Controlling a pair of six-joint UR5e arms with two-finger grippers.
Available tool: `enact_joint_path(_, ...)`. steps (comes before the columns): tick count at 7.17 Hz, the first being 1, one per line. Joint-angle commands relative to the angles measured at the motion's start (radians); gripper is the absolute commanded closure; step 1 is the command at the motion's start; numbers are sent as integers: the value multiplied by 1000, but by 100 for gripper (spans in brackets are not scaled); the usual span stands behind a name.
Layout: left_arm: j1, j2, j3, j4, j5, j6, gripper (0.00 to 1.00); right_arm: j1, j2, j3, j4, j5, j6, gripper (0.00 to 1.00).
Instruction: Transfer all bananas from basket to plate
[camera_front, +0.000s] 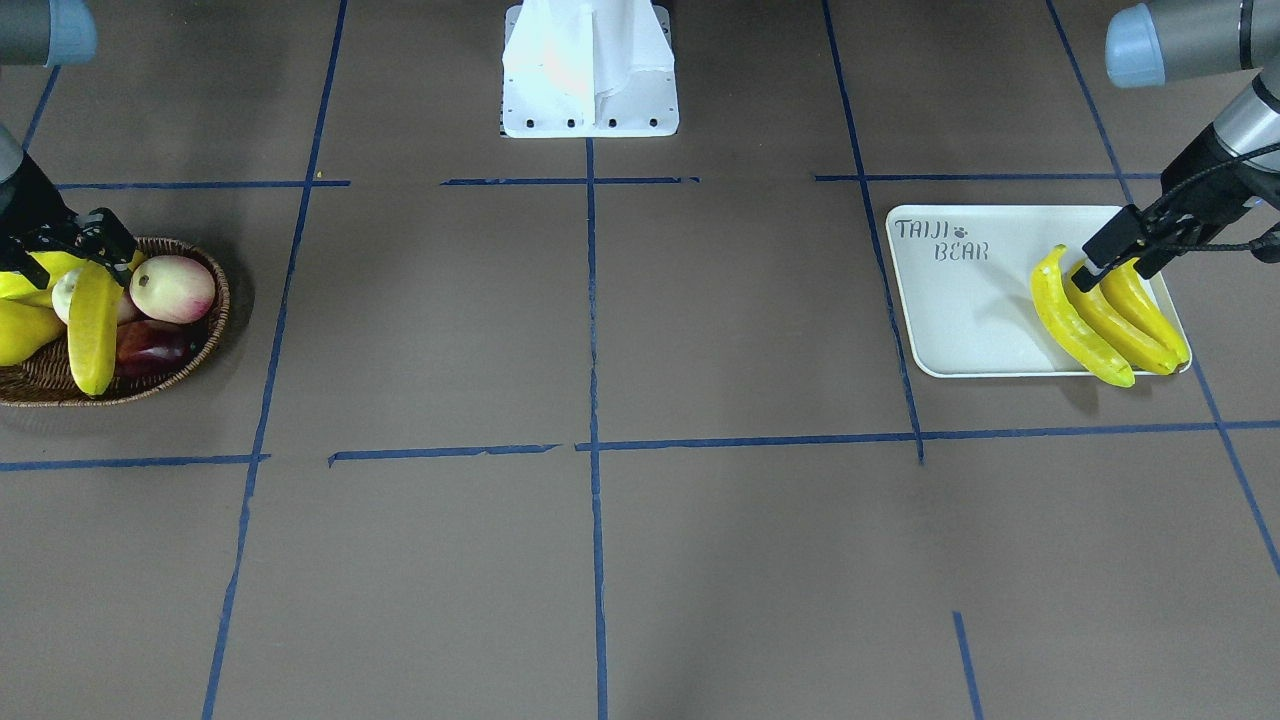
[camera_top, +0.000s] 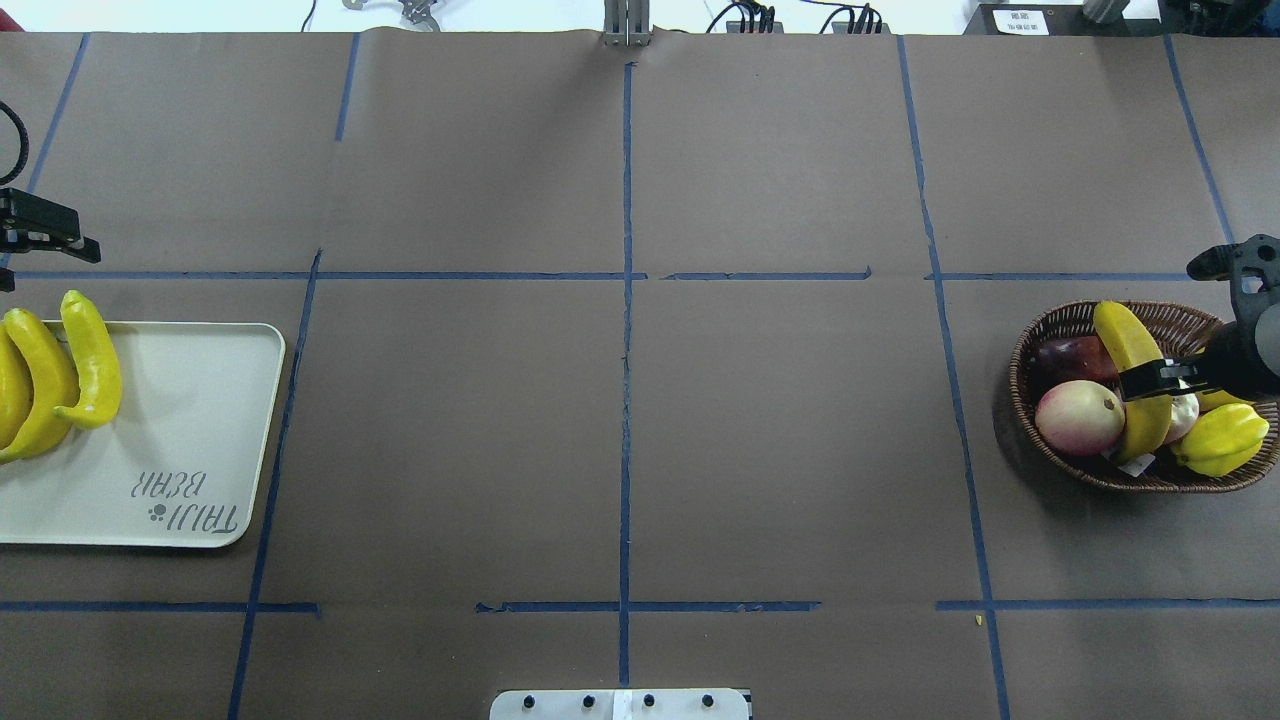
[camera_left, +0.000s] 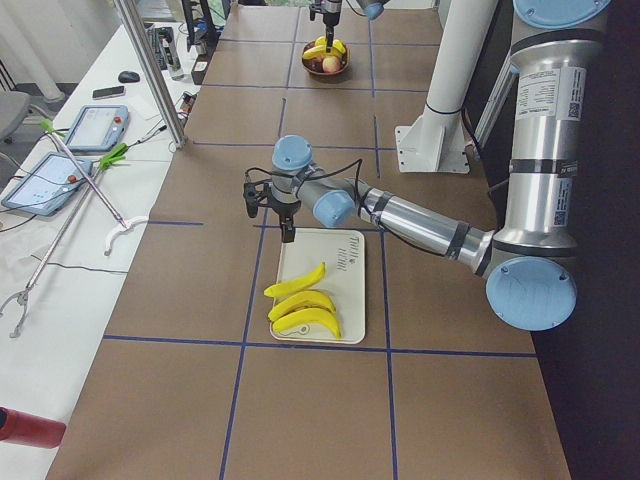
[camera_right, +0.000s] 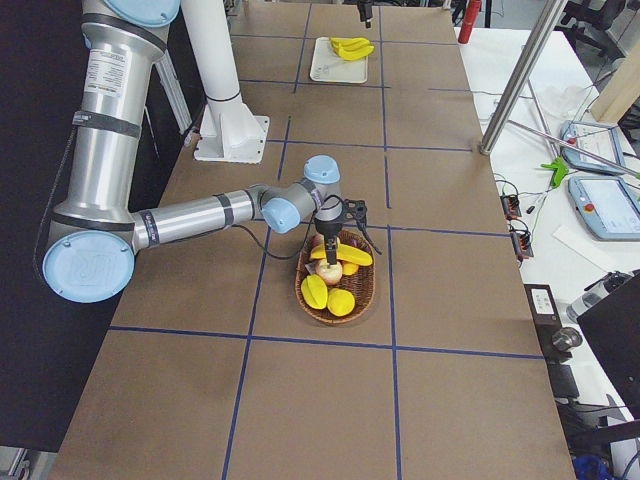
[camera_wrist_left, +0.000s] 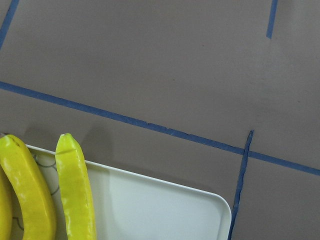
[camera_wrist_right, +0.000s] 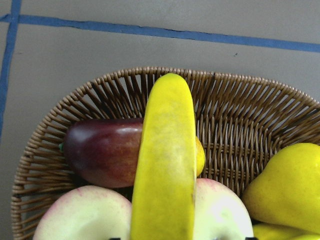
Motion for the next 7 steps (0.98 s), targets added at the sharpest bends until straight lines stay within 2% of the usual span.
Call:
enact_joint_path(1, 12, -1, -1, 0, 3, -4, 1, -20, -9, -5, -1, -12, -5, 48)
enact_joint_path(3, 14, -1, -1, 0, 3, -4, 1, -52, -9, -6, -1, -51, -8, 73)
enact_joint_path(4, 18, -1, -1, 0, 3, -4, 1, -51, -8, 3, -3, -49, -16, 79)
enact_joint_path(5, 18, -2, -1, 0, 3, -4, 1, -46, -11, 29, -7, -33, -45, 90)
enact_joint_path(7, 18, -4, -1, -5, -5, -5, 1, 8, -9, 72, -15, 6, -79, 91)
